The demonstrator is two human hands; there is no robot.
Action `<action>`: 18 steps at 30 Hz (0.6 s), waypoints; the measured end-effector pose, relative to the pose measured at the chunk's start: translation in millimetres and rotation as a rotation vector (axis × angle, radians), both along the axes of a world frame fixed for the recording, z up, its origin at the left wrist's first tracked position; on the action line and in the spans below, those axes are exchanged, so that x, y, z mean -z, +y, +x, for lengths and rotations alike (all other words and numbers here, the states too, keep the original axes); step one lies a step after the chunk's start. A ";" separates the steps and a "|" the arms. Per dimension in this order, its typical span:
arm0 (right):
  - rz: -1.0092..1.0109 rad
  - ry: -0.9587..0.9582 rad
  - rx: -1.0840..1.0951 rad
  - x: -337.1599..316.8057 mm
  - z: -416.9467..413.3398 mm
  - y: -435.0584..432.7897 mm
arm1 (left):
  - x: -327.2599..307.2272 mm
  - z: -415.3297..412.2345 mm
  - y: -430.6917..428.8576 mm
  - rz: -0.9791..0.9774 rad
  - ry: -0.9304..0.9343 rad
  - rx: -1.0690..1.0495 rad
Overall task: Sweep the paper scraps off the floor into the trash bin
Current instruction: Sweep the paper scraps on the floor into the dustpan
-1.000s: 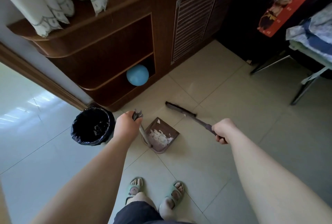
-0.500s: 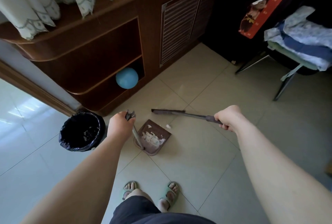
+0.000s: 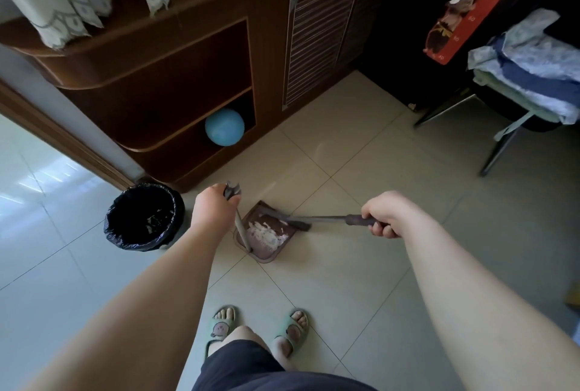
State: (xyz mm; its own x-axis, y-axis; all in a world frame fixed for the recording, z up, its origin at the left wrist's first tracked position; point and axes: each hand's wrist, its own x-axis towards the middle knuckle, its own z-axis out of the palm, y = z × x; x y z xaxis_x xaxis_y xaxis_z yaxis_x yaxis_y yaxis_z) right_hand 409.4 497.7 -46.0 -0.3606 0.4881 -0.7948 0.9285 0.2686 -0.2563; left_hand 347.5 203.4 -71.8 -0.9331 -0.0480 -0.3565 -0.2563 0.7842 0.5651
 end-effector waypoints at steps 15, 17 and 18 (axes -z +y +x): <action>0.068 0.086 0.035 -42.7 -10.0 10.8 | -0.7 17.9 -33.7 0.062 0.037 -0.136; 0.040 0.116 0.095 -36.3 -11.4 8.6 | -1.1 17.6 -38.4 0.060 0.046 -0.147; 0.030 0.129 0.121 -32.0 -12.6 6.7 | -1.2 17.2 -41.2 0.049 0.054 -0.150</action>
State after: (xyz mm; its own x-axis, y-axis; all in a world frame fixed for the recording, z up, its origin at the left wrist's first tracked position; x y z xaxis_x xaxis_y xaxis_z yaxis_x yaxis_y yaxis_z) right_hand 396.8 504.3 -14.0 -0.3961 0.5568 -0.7301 0.9144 0.1667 -0.3689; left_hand 364.7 162.1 -70.6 -0.9346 -0.1719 -0.3113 -0.3365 0.7109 0.6176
